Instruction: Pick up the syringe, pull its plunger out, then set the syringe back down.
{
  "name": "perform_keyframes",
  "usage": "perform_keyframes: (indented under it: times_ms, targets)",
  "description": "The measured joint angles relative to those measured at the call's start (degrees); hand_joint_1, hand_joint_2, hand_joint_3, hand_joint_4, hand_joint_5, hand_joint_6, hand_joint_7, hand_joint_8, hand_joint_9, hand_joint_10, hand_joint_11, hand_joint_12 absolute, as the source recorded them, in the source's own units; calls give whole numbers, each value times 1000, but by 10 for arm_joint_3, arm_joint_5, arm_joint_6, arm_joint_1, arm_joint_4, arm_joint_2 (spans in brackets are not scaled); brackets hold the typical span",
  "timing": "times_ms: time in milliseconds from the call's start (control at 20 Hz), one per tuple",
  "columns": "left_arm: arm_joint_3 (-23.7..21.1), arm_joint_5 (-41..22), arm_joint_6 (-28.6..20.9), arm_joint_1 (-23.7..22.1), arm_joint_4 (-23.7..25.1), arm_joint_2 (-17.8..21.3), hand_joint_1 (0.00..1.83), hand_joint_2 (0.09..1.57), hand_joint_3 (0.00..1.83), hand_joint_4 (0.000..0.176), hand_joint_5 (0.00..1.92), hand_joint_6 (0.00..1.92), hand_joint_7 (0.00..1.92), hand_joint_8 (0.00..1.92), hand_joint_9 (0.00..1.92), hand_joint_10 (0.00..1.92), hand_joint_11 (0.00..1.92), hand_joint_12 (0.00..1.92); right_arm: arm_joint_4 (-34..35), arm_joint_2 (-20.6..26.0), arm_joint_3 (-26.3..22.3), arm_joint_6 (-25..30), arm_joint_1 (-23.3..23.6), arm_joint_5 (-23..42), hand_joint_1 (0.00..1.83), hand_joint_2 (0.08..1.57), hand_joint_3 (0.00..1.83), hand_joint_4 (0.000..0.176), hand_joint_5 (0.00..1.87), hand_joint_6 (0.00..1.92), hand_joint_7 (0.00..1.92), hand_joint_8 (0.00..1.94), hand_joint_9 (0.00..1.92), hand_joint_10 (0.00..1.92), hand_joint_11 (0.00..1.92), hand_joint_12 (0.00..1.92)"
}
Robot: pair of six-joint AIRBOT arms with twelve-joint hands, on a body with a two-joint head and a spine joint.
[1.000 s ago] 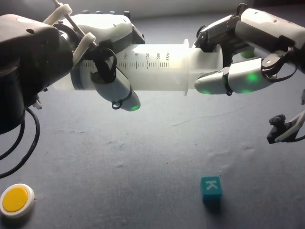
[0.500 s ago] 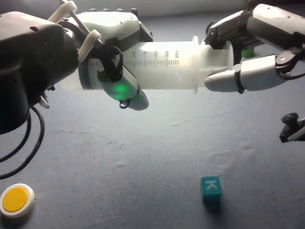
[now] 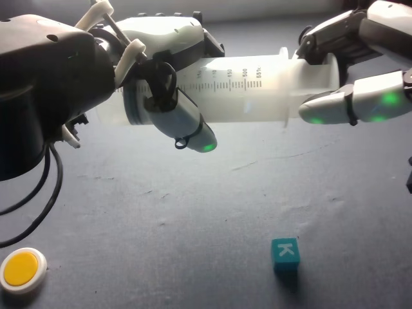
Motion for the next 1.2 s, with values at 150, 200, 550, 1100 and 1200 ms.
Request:
perform_keyframes:
  times_ms: [150,200,550,1100,1200]
  targets:
    - [0,9,-2,-1,0,0,1358,1173,1,0,850,1043,884,1221,745,1428,562,1254,-3,18,-9,1,0,-3,1381,1107,0,0,912,999,1008,971,939,1158,740,1167]
    - [0,9,-4,-1,0,0,1358,1175,1,0,836,1069,886,1228,745,1419,570,1250,-3,28,-9,1,0,-7,1381,1107,0,0,914,999,1011,968,934,1159,734,1160]
    - [2,7,-4,-1,0,2,1348,1201,2,0,785,1160,827,1315,710,1475,572,1317,-7,71,-16,5,-4,-24,1374,1123,0,0,873,1086,992,997,896,1191,702,1182]
    - [3,-2,-2,0,2,5,1347,1199,1,0,770,1191,843,1244,719,1481,518,1353,-10,119,-20,9,-22,-30,1378,1114,0,0,880,1073,1017,957,922,1151,729,1150]
    - [5,-5,-2,0,2,5,1352,1188,0,0,783,1152,875,1200,737,1466,541,1349,-9,122,-20,9,-22,-30,1364,1155,7,0,792,1200,927,1100,842,1279,658,1197]
